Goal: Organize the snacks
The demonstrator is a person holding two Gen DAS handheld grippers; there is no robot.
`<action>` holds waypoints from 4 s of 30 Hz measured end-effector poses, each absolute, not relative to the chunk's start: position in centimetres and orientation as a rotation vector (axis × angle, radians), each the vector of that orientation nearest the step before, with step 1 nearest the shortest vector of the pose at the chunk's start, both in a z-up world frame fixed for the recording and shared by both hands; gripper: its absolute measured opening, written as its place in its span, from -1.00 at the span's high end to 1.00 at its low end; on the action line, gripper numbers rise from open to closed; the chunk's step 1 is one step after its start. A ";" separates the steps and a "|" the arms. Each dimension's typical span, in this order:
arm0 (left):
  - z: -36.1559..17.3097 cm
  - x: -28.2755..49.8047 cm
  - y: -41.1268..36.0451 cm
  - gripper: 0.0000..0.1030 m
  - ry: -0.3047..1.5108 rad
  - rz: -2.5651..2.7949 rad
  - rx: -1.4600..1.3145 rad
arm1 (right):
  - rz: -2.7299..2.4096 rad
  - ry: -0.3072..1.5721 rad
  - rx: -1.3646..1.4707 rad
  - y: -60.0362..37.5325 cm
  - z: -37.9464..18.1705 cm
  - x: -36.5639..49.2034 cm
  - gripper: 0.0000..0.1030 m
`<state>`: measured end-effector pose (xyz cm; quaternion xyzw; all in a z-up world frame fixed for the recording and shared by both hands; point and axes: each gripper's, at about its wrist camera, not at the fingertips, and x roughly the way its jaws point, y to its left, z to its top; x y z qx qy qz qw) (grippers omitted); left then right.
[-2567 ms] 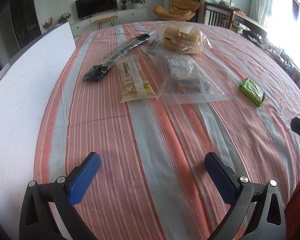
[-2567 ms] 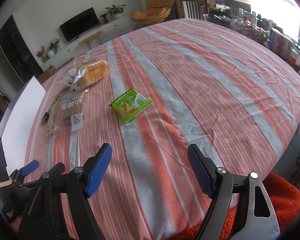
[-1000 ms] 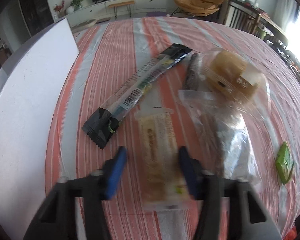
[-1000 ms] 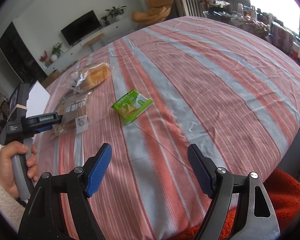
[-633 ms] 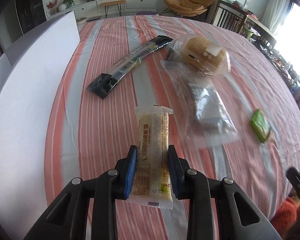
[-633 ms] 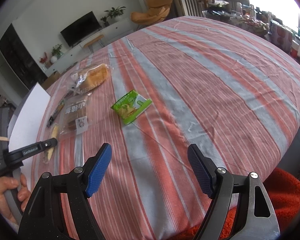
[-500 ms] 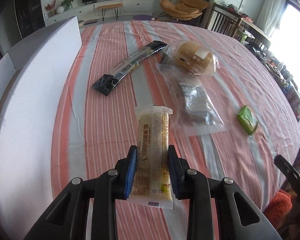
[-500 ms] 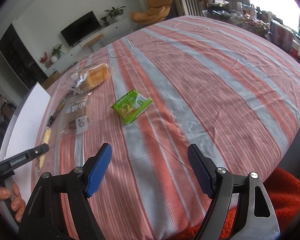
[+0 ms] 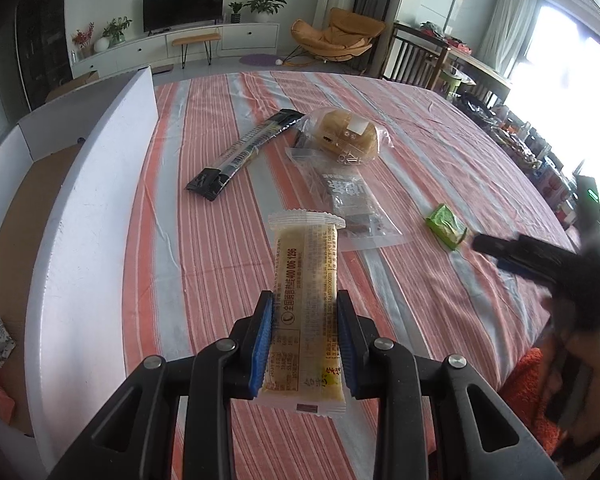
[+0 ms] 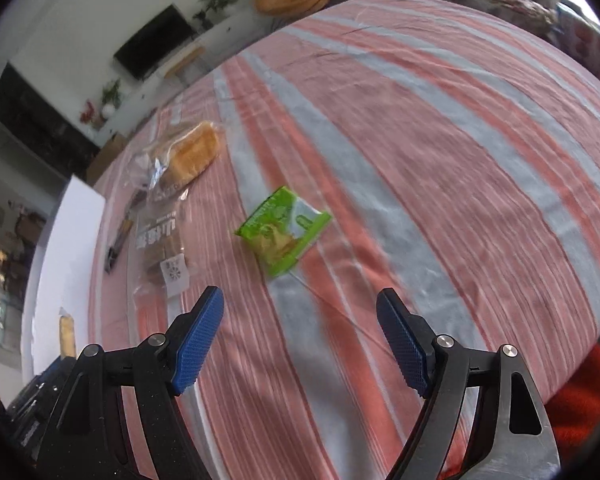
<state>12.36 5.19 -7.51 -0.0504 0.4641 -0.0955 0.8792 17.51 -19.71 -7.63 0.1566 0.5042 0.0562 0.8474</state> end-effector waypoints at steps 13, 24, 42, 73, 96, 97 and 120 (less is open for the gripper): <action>-6.4 9.8 6.7 0.43 0.964 -0.217 -0.135 | 0.181 1.162 -0.108 -17.4 -10.3 21.9 -0.63; -5.8 9.3 5.8 0.43 0.959 -0.241 -0.130 | 0.166 1.091 0.037 -18.5 -9.3 19.8 -0.09; 3.7 5.7 13.2 0.43 0.793 -0.237 -0.302 | 0.542 0.862 0.273 -11.0 3.8 12.9 -0.10; -1.1 8.6 20.7 -0.68 0.788 0.141 -0.400 | -0.101 0.628 -0.930 1.6 6.8 10.8 -0.54; -13.1 17.2 -0.1 -0.82 1.040 -0.105 -0.056 | -0.066 0.890 0.203 -19.8 -7.4 11.8 -0.59; -13.6 17.3 -0.2 -0.82 1.044 -0.102 -0.061 | -0.068 0.900 0.198 -19.7 -7.5 11.9 -0.59; -15.5 15.9 -0.7 -1.00 0.960 -0.081 0.032 | -0.099 0.942 0.087 -18.0 -8.3 12.1 -0.59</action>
